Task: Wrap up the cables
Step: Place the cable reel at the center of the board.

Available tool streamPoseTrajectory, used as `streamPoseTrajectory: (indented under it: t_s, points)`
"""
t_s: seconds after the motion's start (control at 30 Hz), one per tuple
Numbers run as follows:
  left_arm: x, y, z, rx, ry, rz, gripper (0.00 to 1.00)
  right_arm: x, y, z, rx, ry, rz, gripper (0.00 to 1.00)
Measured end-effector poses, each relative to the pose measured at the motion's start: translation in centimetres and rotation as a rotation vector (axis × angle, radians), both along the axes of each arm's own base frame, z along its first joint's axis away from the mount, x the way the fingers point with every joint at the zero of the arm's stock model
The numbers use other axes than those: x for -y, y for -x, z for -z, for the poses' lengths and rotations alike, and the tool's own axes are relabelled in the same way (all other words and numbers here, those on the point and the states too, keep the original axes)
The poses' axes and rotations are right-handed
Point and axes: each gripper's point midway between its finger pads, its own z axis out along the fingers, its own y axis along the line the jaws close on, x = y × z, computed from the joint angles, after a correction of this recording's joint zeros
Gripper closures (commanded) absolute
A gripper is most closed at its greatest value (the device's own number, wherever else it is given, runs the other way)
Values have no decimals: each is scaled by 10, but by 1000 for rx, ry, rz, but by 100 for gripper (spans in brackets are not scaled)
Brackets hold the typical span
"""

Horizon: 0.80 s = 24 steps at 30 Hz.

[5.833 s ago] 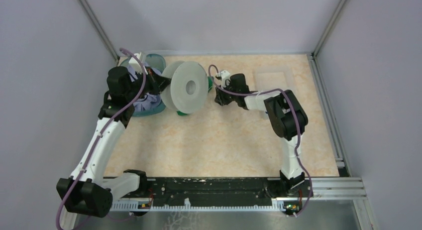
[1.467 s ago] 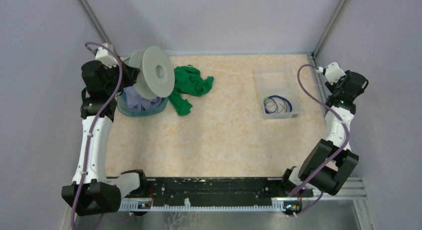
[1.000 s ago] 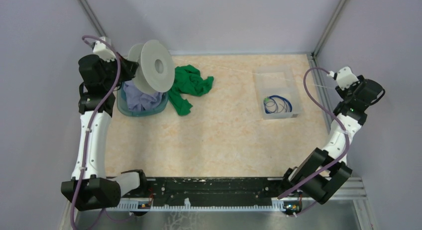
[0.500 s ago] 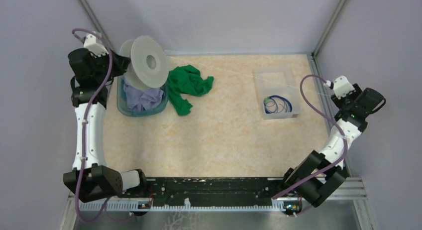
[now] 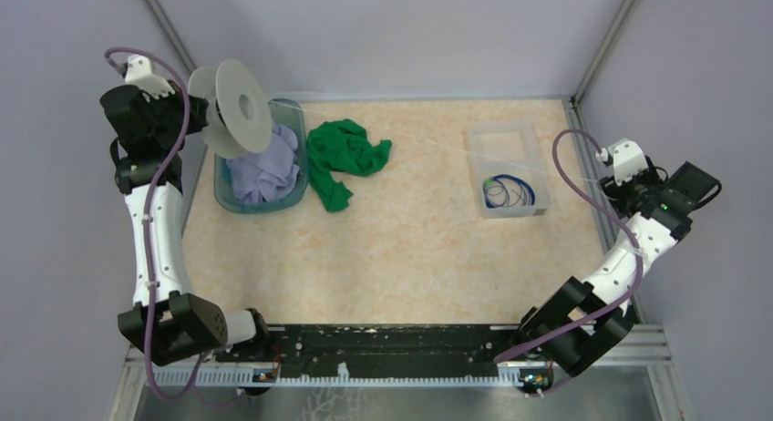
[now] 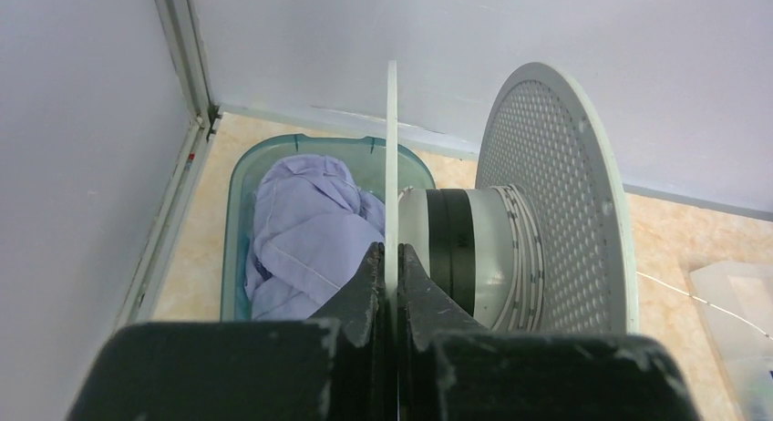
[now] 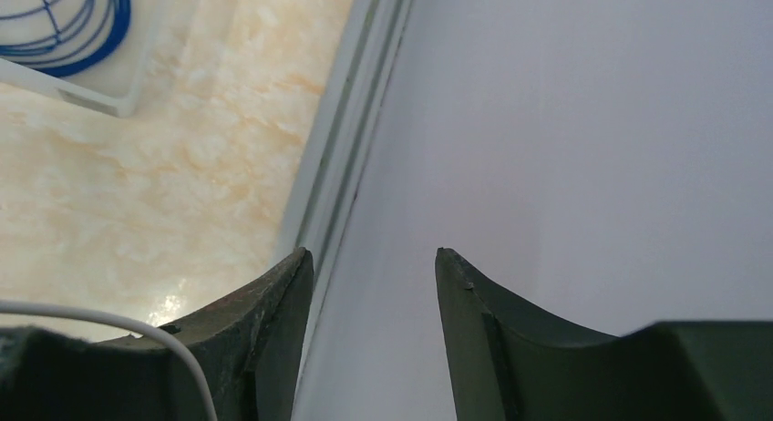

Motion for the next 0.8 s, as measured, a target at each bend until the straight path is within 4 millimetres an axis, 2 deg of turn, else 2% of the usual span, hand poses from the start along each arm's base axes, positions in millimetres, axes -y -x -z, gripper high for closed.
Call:
streamPoseTrajectory:
  t_s: [0.13, 0.23, 0.33, 0.37, 0.47, 0.6, 0.7, 0.8]
  points:
    - [-2, 0, 0, 2, -14, -7, 100, -12, -3, -12, 25, -57, -30, 47]
    - [-2, 0, -1, 3, -26, -1, 100, -21, -4, -14, 22, -102, -52, 41]
    - [8, -1, 0, 1, -31, 26, 100, -41, -7, -16, 14, -173, -107, 37]
    - [13, -2, 1, -1, -32, 39, 100, -54, -9, -16, 10, -202, -132, 36]
    - [49, -4, 2, -6, -40, 120, 100, -98, -22, -18, 2, -270, -225, 35]
    - [121, 2, 2, -3, -49, 301, 100, -172, -35, -32, 22, -362, -360, 34]
    - [169, 18, 5, -1, -40, 452, 100, -208, -41, -43, 36, -442, -406, 33]
    - [199, 32, 12, -10, -33, 558, 100, -241, -45, -48, 26, -550, -442, 32]
